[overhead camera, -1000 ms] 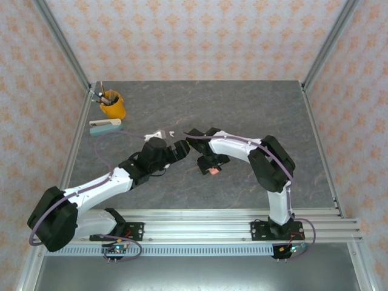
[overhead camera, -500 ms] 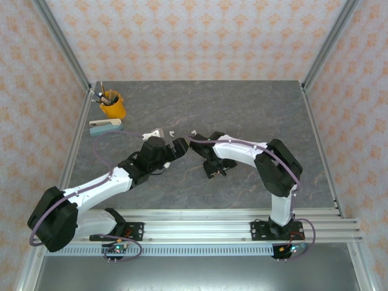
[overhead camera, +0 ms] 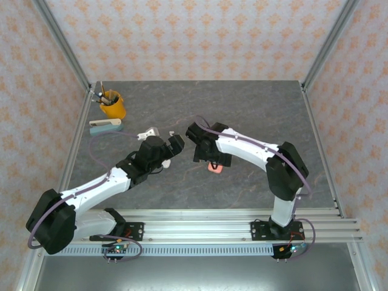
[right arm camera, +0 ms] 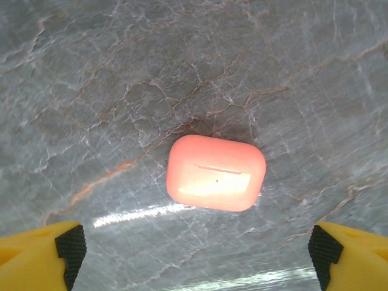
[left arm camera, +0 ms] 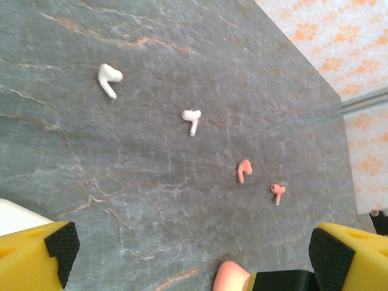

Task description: Insert the wireless bluetooth earbuds into the charging case

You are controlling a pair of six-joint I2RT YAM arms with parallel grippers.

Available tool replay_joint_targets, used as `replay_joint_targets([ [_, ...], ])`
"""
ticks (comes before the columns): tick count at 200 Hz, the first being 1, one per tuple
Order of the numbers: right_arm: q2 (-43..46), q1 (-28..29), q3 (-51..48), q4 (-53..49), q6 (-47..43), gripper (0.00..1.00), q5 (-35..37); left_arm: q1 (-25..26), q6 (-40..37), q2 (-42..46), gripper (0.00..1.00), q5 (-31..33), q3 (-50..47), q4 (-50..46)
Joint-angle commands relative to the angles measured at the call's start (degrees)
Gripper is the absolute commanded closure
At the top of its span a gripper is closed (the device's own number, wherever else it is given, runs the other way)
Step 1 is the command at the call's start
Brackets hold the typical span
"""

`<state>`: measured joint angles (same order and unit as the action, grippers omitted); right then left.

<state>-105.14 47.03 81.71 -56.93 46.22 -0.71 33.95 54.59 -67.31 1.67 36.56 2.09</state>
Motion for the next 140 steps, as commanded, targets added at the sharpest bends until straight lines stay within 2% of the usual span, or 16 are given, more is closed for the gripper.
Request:
replay_joint_targets([
  [1,-3.1,-0.7,1.4,-0.2,7.6,0.02,-0.1,-1.1,0.8,0.4,0.0,2.7,2.7,-2.5],
  [75,-4.0,-4.3,-2.2,3.3,6.1,0.01,-3.7,-1.7,0.3,-0.3,0.0,1.3,3.0,-2.7],
  [140,-3.9,-5.3,-6.8,8.7,6.0,0.05,-7.2,-1.7,0.1,-1.8,0.0,0.7,3.4,-2.4],
])
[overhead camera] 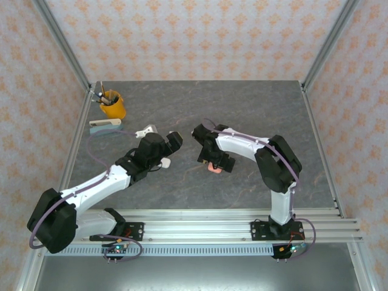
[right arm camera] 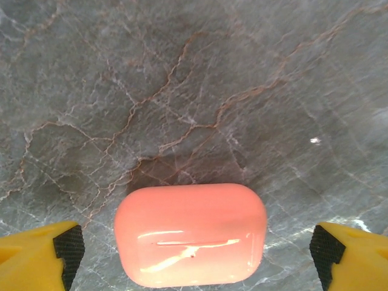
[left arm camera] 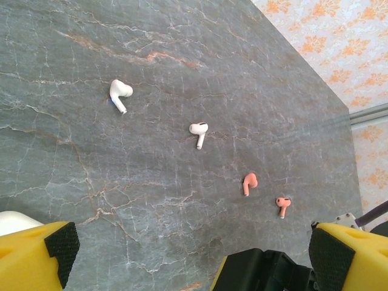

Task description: Insert the wireless bluetooth earbuds into the charging case

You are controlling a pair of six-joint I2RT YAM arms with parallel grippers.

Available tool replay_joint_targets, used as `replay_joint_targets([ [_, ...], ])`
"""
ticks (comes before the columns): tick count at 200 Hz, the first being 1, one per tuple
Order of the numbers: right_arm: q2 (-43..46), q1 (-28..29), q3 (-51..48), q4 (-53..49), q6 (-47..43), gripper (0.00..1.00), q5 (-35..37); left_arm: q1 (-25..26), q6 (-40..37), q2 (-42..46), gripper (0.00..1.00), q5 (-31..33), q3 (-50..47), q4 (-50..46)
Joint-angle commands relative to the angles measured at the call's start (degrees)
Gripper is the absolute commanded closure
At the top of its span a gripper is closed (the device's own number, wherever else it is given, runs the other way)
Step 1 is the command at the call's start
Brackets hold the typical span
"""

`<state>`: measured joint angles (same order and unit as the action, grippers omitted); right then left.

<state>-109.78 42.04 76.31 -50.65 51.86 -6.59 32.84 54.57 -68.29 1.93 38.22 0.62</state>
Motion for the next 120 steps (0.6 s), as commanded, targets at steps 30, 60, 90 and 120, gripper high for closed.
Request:
replay_joint_targets([
  [30,0.4,-0.3,-2.2,3.8,-0.5,0.07,-2.6,-0.6,0.3,-1.1,0.0,0.4,1.8,-0.9],
  [60,0.1,-0.5,-3.2,4.7,-0.7,0.09,-2.8,-0.6,0.5,-1.4,0.0,0.3,1.9,-0.8],
  [90,-0.1,-0.7,-4.3,5.6,-1.2,0.15,-2.8,-0.6,0.5,-1.6,0.0,0.1,1.9,-0.7],
  [120,-0.1,-1.2,-4.9,5.7,-2.3,0.17,-1.7,-0.6,0.4,-1.6,0.0,0.0,1.9,-0.9],
])
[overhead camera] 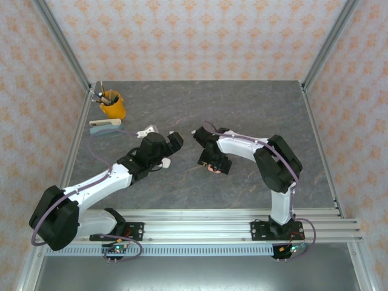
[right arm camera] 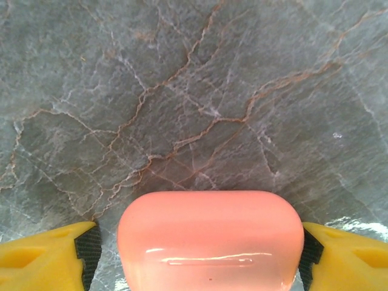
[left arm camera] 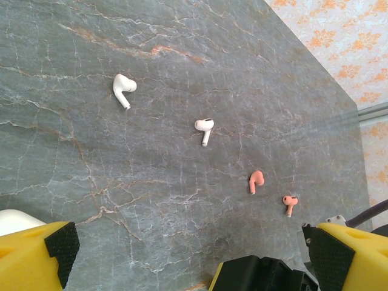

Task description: Insert the wireless bluetooth earbuds into the charging case

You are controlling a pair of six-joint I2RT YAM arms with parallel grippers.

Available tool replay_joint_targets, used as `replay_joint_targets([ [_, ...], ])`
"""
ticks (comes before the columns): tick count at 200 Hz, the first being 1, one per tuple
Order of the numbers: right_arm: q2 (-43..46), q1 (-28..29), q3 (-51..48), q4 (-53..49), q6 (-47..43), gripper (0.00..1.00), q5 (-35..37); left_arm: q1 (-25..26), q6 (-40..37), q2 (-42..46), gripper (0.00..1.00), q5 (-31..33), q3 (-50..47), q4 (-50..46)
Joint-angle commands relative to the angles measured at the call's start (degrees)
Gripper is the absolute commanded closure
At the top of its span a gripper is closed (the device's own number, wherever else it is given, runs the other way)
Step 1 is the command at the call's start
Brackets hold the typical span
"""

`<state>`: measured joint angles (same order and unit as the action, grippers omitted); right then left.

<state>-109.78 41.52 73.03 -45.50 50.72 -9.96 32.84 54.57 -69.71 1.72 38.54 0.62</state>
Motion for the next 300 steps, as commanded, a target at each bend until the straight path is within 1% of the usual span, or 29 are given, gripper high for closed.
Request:
replay_joint_targets([
  [1,-0.1,-0.7,-1.7,0.5,-1.2,0.17,1.7,-0.6,0.5,-0.2,0.0,0.3,1.6,-0.9],
  [51,-0.5,-1.7,-2.4,0.8,-1.5,0.18,2.0,-0.6,0.7,-0.3,0.0,0.1,1.3,-0.6],
  [70,-0.4,-1.9,-2.7,1.2,-1.9,0.21,2.0,-0.6,0.7,-0.3,0.0,0.0,1.4,-0.6],
  [113,0.0,-2.1,-3.3,1.3,-3.2,0.31,2.3,-0.6,0.6,-0.5,0.0,-0.3,1.5,-0.6],
  [149,0.3,-2.2,-3.6,1.2,-3.3,0.36,2.4,-0.6,0.7,-0.8,0.0,-0.6,1.5,-0.5],
  [200,2.4,-2.1,-3.8,2.4,0.5,0.43,1.6,-0.6,0.8,-1.9,0.0,-2.0,0.5,0.8],
  [260,4.8,-2.4,-1.6,2.8,4.5,0.44,1.8,-0.6,0.1,-4.2,0.0,-6.8,-1.8,5.1],
  [300,5.1,-3.9,-1.1,4.0,7.5,0.44,0.8,0.2,-0.2,-6.8,0.0,-10.3,-5.1,11.8],
])
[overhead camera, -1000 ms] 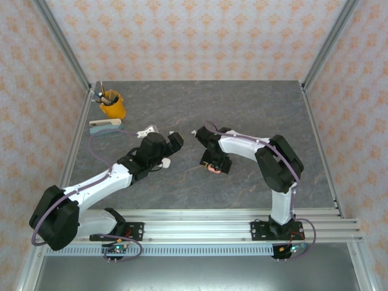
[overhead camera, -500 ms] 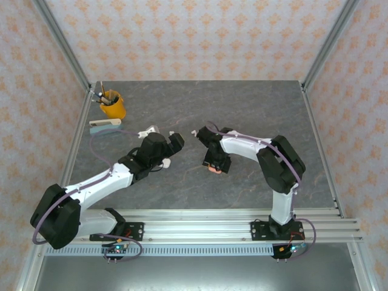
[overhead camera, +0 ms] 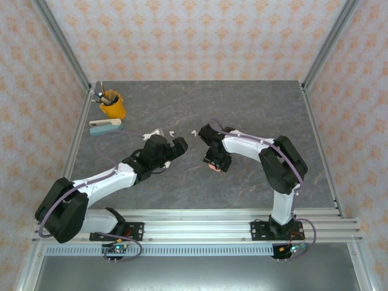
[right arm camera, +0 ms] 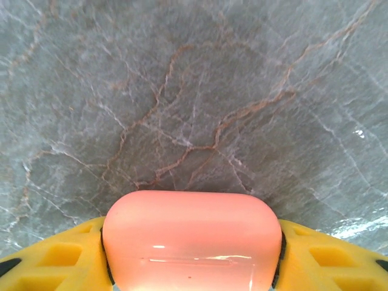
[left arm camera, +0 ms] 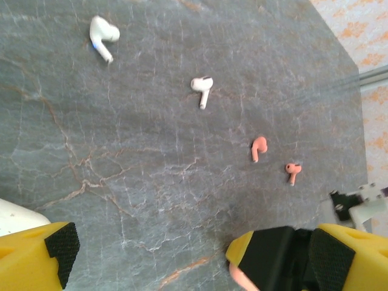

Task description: Insert the wireless bluetooth earbuds into the charging case

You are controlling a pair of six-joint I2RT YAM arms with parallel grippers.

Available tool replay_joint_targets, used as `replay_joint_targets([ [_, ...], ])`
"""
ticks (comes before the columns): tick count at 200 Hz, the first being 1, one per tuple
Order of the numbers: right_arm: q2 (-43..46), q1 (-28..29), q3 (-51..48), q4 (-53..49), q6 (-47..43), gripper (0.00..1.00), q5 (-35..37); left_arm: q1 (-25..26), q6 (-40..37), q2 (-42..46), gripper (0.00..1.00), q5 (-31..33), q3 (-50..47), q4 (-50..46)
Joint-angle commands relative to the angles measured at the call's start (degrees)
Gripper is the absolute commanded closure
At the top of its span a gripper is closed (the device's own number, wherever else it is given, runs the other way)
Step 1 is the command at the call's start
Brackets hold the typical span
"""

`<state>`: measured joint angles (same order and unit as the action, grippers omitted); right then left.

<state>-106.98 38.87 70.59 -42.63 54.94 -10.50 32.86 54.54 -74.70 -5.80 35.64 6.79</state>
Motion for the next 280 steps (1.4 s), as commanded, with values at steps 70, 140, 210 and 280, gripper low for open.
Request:
replay_joint_targets([
  [70,3.1,-4.8,-0.4,5.3,8.7,0.44,-3.0,4.8,-1.2,-11.0,0.0,-6.1,-5.0,20.5],
  [140,4.2,-6.4,-1.0,7.4,10.9,0.43,-5.5,7.0,-1.5,-16.8,0.07,-7.8,-3.8,27.8],
  [210,4.6,-7.1,-1.2,8.7,12.0,0.44,-8.1,9.3,-1.6,-23.9,0.19,-9.1,0.4,32.7],
  [280,4.1,-7.1,-0.7,9.7,12.7,0.44,-10.1,10.3,-0.7,-28.9,0.26,-8.4,3.2,36.3],
])
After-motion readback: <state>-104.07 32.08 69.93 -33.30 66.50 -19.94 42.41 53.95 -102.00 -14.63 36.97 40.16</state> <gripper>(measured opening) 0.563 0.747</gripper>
